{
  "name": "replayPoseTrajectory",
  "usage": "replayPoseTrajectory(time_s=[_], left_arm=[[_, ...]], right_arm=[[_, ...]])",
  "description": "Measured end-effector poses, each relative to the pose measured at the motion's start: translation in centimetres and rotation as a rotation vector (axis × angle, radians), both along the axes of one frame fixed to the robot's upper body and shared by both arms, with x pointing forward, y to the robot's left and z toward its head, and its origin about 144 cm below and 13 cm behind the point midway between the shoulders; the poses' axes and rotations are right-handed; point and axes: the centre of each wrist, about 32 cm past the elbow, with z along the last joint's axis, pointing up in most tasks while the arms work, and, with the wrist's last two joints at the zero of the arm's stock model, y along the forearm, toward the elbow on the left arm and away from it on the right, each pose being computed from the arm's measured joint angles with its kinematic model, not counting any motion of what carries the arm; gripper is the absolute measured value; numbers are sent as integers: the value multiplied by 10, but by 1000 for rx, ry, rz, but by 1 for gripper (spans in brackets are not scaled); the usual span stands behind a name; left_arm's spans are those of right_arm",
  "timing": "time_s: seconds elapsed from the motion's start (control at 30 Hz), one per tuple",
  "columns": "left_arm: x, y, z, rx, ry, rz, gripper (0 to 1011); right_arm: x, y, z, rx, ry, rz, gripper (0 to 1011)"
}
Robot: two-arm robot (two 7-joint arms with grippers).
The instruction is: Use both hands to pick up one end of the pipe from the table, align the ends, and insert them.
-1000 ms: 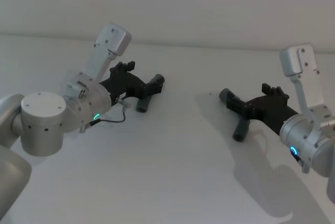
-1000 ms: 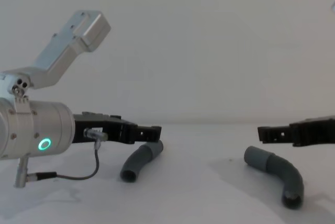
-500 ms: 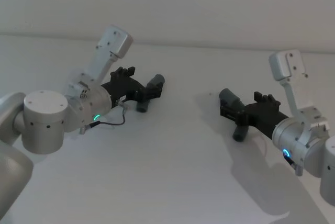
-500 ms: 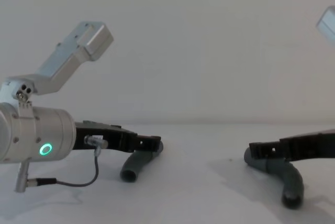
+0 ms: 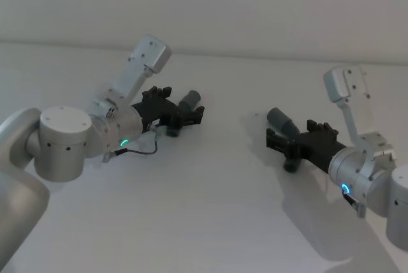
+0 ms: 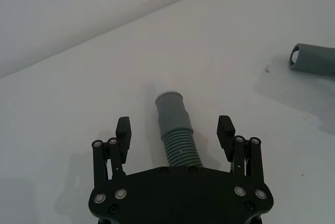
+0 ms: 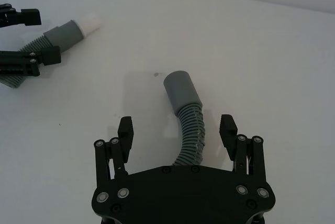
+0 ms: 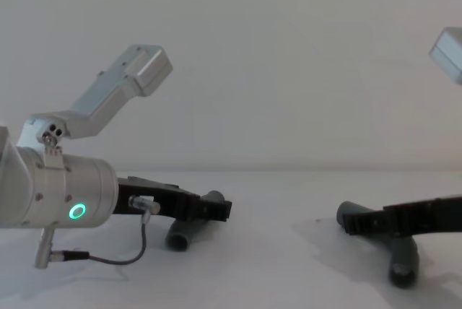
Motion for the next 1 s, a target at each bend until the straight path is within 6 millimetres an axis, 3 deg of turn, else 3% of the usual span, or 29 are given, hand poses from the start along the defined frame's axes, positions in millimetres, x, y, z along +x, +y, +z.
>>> replayPoseTrajectory(time_s=[1.0], left_arm=[[11, -3, -5, 2, 48, 7, 1001]], right_arm=[[8, 1, -10, 6, 40, -21, 1004]])
